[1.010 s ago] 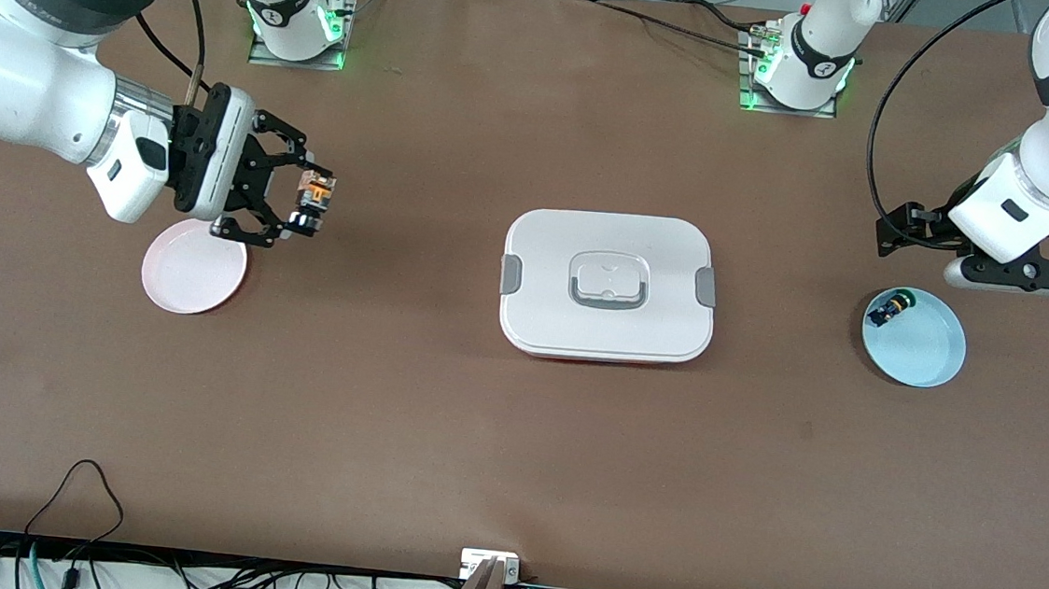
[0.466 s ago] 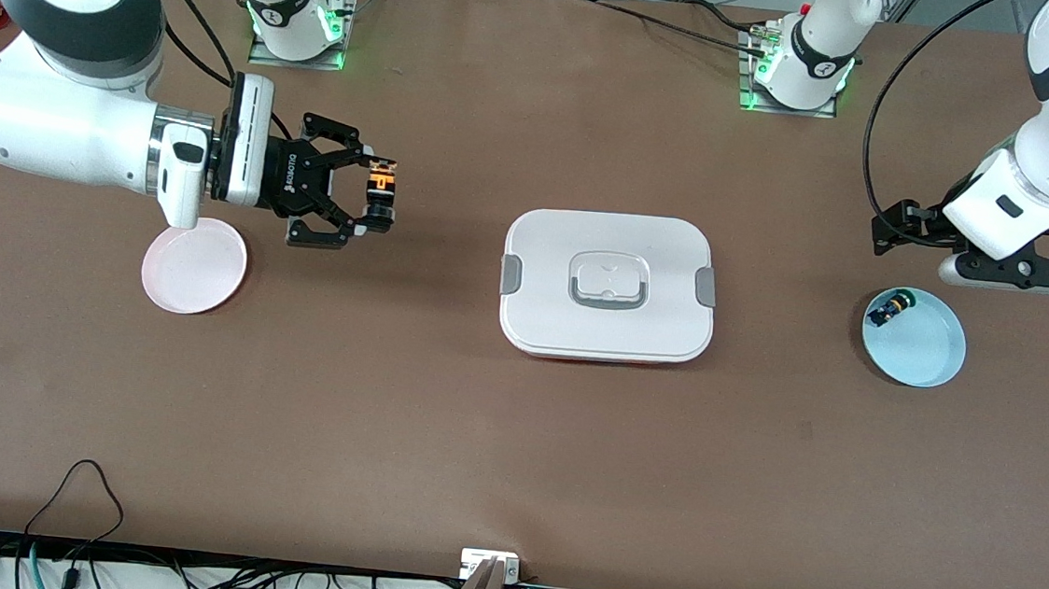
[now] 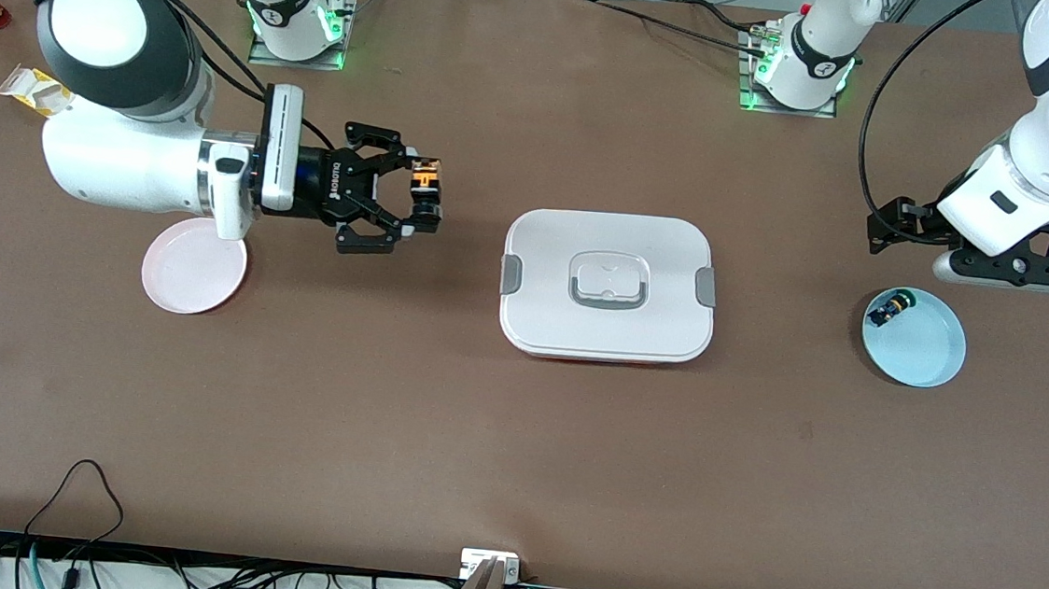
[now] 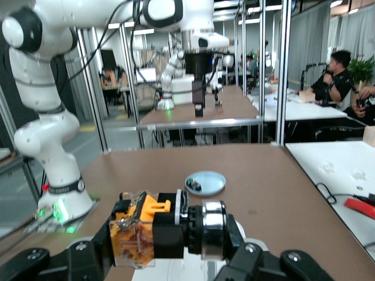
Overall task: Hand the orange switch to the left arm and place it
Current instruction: 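Carry the switch over the box while the left gripper reaches toward it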
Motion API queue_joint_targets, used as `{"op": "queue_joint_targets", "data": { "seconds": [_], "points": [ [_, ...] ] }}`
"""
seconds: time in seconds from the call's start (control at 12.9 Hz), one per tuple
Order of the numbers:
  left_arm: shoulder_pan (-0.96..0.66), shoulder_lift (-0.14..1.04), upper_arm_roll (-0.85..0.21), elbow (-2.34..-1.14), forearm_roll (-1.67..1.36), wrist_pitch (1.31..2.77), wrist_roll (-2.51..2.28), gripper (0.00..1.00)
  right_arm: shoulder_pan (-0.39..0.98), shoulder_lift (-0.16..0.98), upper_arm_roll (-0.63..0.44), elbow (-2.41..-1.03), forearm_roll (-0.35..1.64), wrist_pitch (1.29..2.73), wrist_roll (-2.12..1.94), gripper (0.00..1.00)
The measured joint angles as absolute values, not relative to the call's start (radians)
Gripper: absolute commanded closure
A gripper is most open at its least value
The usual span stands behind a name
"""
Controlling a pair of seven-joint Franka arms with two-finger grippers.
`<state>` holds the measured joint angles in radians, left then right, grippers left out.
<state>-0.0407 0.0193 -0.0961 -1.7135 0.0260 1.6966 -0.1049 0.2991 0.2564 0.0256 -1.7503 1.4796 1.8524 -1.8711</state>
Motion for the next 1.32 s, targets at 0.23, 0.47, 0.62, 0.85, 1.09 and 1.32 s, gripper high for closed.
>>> {"op": "queue_joint_targets", "data": {
  "seconds": [0.23,0.47,0.62,0.85,1.09,1.32],
  "points": [
    [-0.055,0.019,-0.099,-1.702,-0.148,1.602,-0.105,0.0,0.35,0.292,0.026,-1.757,1.641,1.863,-1.904,1.0],
    [-0.057,0.02,-0.1,-1.702,-0.393,1.561,-0.103,0.0,0.403,0.306,0.026,-1.757,1.733,1.94,-1.909,1.0],
    [-0.06,0.025,-0.101,-1.702,-0.582,1.544,-0.103,0.0,0.446,0.307,0.027,-1.756,1.812,1.966,-1.909,1.0],
    [-0.067,0.028,-0.126,-1.701,-0.812,1.533,-0.098,0.0,0.496,0.313,0.027,-1.756,1.845,2.028,-1.909,0.99],
    [-0.069,0.043,-0.183,-1.701,-0.911,1.599,-0.098,0.0,0.534,0.32,0.027,-1.756,1.863,2.08,-1.908,0.99],
    [-0.072,0.068,-0.301,-1.703,-0.949,1.793,-0.098,0.0,0.563,0.325,0.027,-1.755,1.915,2.109,-1.908,0.99]
  ]
}}
